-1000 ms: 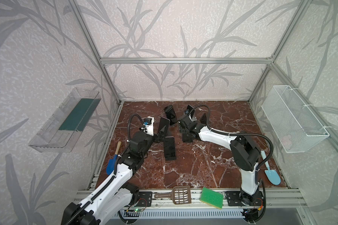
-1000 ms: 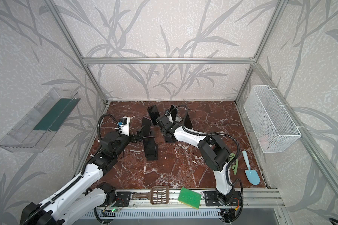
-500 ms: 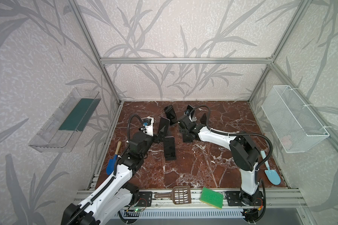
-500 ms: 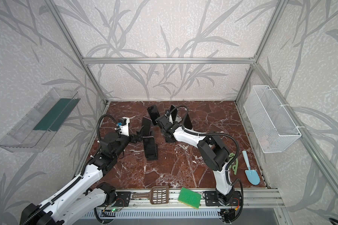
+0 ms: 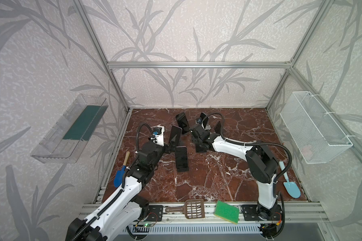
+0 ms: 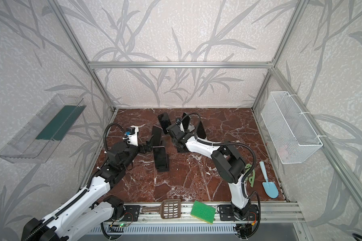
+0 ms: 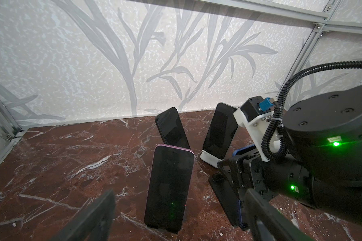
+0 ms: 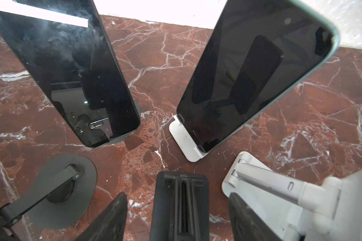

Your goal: Remove the phone from the phone stand

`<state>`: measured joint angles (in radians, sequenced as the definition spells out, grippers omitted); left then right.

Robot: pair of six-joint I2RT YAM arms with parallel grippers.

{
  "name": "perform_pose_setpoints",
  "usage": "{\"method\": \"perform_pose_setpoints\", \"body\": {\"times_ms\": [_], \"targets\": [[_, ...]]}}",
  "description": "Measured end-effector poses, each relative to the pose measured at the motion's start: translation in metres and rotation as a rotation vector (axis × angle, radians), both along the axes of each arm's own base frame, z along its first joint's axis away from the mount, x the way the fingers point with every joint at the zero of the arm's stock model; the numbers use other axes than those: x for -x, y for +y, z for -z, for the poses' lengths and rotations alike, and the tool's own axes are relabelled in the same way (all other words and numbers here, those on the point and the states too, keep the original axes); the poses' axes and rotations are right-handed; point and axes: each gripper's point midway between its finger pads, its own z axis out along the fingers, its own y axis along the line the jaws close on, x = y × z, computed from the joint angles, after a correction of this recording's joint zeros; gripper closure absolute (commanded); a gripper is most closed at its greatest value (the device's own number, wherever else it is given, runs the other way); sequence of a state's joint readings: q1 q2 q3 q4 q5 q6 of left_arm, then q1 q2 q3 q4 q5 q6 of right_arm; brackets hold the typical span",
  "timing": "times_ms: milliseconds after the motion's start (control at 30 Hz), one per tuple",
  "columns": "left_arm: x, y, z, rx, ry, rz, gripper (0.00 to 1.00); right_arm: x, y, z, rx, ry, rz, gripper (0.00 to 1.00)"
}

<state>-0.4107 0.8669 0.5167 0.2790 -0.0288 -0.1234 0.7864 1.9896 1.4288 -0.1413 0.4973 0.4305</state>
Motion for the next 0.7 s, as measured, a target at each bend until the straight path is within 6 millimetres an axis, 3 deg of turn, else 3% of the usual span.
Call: {"method": "perform_pose_setpoints", "body": {"times_ms": [267,700], "targets": [[0.000,0.001,-0.001,0.001,-0.006,-0.004,0.04,0.001,0.002,-0.009,-0.003,-0.008,-0.026,0.41],[0.001,-0.004,-0.003,0.009,-0.017,0.021,0.04,0.007,0.001,-0.061,-0.073,-0.073,-0.052,0.43]]}}
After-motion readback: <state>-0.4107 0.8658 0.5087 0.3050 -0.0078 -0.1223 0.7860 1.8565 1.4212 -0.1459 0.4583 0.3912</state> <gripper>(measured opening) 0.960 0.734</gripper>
